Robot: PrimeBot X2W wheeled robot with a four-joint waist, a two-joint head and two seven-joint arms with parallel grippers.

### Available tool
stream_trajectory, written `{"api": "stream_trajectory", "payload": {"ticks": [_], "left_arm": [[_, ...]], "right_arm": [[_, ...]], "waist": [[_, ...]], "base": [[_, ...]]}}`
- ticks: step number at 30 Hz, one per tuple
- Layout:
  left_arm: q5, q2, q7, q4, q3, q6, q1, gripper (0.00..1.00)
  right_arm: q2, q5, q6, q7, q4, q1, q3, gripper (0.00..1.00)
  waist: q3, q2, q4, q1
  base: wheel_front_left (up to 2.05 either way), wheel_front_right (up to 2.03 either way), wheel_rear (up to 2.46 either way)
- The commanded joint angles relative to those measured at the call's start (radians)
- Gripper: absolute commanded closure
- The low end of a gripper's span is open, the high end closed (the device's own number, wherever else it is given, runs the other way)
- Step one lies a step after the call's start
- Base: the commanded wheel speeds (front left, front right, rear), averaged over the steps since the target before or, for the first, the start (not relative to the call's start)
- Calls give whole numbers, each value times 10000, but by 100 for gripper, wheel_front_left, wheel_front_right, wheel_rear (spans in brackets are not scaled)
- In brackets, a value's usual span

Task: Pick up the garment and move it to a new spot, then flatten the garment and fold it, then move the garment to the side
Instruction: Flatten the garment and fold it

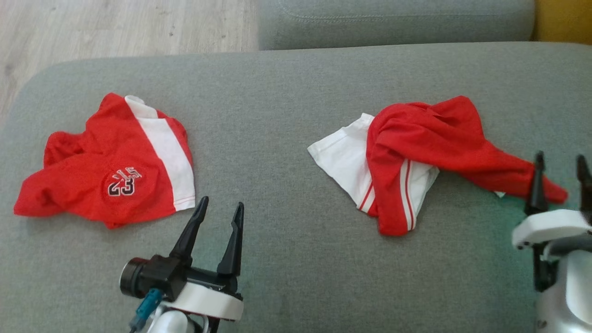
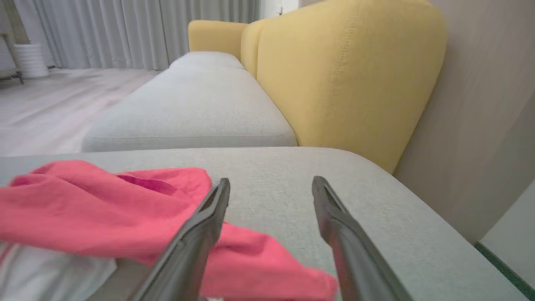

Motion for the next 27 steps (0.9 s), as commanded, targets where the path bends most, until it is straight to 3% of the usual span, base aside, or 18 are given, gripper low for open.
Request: {"api": "stream_trajectory", "payload": {"ticks": [1, 9, 14, 27], "left_arm": [[0, -12, -65, -376, 363, 64, -303, 0], [200, -12, -65, -640, 919, 73, -234, 0], [172, -12, -65, -729, 936, 47, -76, 0], [173, -12, -65, -685, 829, 5, 140, 0]], "right_arm": [[-56, 203, -7, -133, -559, -87, 453, 0], [-55, 2071, -7, -137, -2648, 1302, 2761, 0], [-55, 2782, -7, -138, -3177, 2191, 3795, 0], [-55, 3210, -7, -139, -2990, 2830, 4504, 0]], "waist": [[-42, 0, -55, 0], [-373, 0, -366, 0], [-582, 0, -487, 0], [-698, 0, -447, 0]], "base": [[0, 0, 0], [0, 0, 0], [0, 0, 0], [0, 0, 0]]}}
